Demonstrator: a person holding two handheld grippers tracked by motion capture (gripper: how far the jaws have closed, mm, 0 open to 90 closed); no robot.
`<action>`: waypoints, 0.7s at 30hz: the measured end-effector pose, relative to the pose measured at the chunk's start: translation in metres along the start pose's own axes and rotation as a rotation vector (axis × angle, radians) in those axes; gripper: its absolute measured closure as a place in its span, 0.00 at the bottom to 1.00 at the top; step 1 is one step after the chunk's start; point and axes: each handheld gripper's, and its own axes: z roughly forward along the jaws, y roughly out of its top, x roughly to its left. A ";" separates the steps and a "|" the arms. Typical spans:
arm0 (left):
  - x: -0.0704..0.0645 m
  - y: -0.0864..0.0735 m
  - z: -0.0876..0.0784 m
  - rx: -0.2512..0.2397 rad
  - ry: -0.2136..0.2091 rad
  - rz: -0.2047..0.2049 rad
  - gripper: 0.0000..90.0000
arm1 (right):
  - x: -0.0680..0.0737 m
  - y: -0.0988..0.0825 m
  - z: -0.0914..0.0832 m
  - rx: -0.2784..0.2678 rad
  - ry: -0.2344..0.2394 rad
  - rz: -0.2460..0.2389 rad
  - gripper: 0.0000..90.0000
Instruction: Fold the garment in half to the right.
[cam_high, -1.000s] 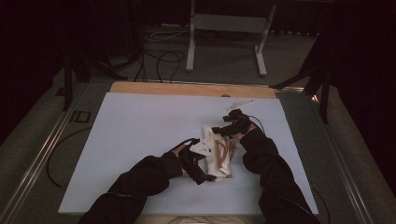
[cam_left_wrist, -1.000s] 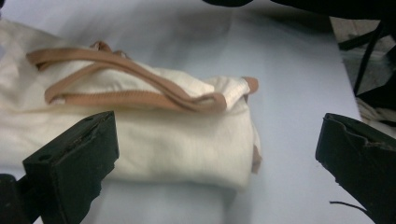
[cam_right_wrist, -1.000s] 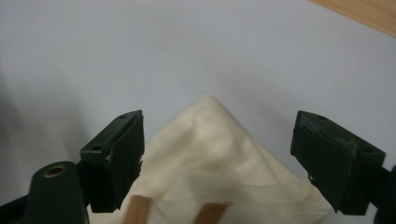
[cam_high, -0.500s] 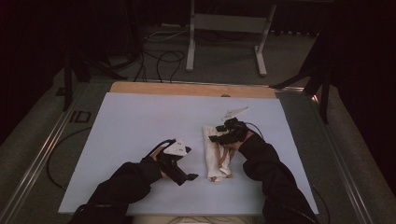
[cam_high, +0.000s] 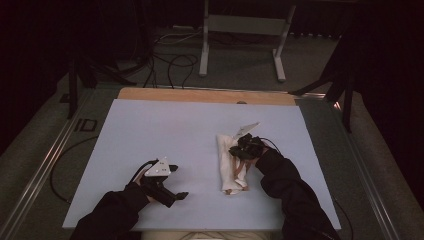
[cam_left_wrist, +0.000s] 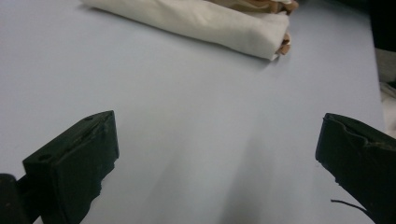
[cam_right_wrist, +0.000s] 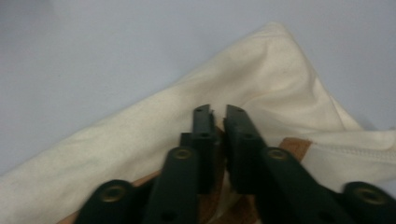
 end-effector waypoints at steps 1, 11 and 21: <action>0.000 -0.002 -0.001 -0.009 0.002 -0.005 0.00 | 0.000 0.000 -0.002 -0.004 -0.005 -0.002 0.97; 0.000 -0.011 -0.005 -0.008 0.039 0.013 0.00 | -0.001 -0.008 -0.021 -0.064 -0.018 0.028 0.98; 0.004 -0.021 -0.015 -0.017 0.074 -0.018 0.00 | -0.006 -0.034 -0.043 -0.114 -0.082 0.081 0.98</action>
